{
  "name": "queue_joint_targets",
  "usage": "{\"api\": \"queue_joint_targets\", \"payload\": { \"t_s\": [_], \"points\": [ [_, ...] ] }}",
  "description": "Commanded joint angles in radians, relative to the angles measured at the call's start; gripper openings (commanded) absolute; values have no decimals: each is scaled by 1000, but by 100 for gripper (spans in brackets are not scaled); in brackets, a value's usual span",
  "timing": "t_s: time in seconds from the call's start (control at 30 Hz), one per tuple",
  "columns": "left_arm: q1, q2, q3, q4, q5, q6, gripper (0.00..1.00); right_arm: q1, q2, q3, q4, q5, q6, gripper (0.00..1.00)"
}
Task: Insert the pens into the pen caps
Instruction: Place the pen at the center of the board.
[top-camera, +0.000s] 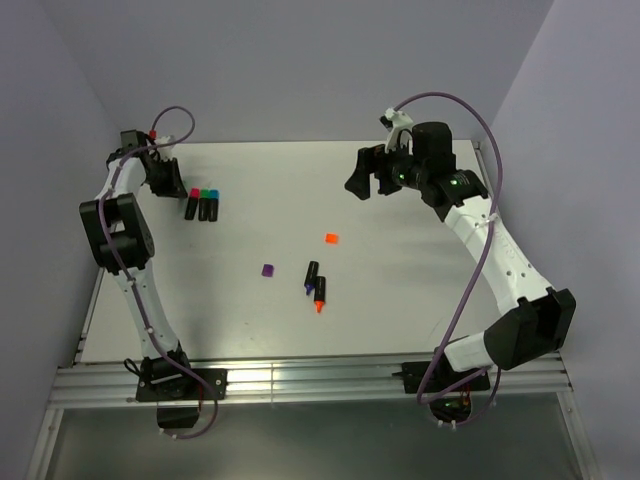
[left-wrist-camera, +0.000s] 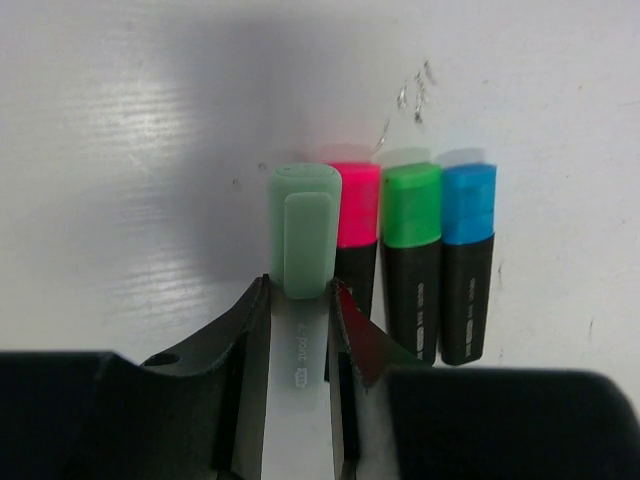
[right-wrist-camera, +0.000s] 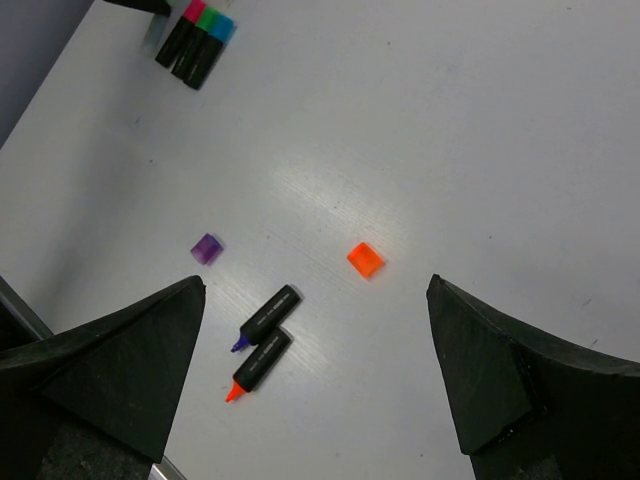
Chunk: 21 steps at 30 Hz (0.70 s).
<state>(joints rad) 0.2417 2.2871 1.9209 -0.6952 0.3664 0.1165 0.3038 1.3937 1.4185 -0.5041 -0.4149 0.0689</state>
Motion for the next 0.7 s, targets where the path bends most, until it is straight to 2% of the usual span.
{"api": "queue_joint_targets", "payload": {
  "t_s": [0.0,0.33,0.67],
  "points": [
    [-10,23,72,34,11,-44,5,-6,-13,0,10,-18,3,100],
    [-15,57,104,25,-7,-67,8,-6,-13,-4,10,-15,3,100],
    [-13,38,61,48,-27,-109,11,-6,-10,-3,10,-13,3,100]
  ]
}}
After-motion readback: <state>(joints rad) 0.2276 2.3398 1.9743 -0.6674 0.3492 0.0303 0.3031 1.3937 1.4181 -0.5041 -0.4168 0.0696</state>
